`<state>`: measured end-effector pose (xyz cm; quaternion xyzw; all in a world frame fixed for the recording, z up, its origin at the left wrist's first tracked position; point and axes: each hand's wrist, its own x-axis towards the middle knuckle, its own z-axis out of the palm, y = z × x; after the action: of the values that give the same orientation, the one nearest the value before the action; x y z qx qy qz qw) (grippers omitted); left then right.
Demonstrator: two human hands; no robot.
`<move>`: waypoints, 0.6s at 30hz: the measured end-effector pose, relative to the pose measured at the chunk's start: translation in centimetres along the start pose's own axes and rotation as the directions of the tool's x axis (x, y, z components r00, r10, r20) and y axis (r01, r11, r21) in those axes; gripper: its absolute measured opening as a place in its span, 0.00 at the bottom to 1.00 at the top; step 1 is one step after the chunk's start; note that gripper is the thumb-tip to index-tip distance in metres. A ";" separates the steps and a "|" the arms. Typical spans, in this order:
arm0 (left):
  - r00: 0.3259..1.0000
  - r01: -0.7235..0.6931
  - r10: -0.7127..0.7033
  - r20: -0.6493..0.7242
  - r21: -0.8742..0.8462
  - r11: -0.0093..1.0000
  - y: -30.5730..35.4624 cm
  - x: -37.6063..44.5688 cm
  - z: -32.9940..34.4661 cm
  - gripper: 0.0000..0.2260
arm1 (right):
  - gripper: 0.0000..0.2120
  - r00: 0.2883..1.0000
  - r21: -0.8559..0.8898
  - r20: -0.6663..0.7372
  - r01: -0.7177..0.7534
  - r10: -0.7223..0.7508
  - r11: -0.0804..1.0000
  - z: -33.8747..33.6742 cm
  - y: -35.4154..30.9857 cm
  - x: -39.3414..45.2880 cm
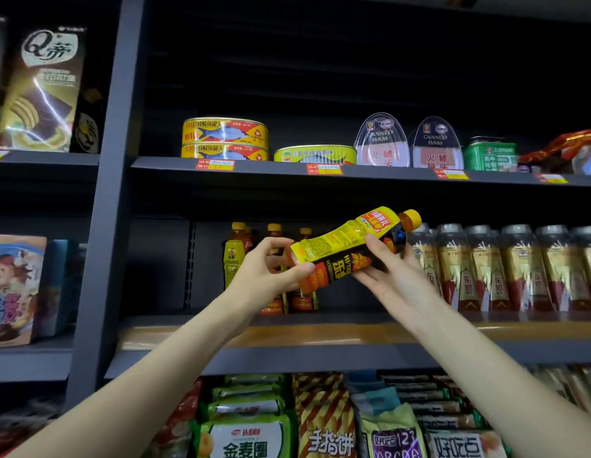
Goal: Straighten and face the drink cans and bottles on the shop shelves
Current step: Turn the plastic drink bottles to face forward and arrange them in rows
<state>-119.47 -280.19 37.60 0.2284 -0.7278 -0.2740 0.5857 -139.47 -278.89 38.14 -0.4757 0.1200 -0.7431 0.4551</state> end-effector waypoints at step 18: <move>0.967 -0.238 0.235 0.098 0.671 0.703 -3.9 1.7 -0.3 0.14 | 0.37 0.851 -0.774 0.301 0.481 -0.430 0.412 -2.9 0.7 -1.1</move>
<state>-119.47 -284.26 36.26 0.3297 -0.8019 0.0865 0.4907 -141.27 -279.16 35.55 -0.6660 0.3083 -0.6781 -0.0396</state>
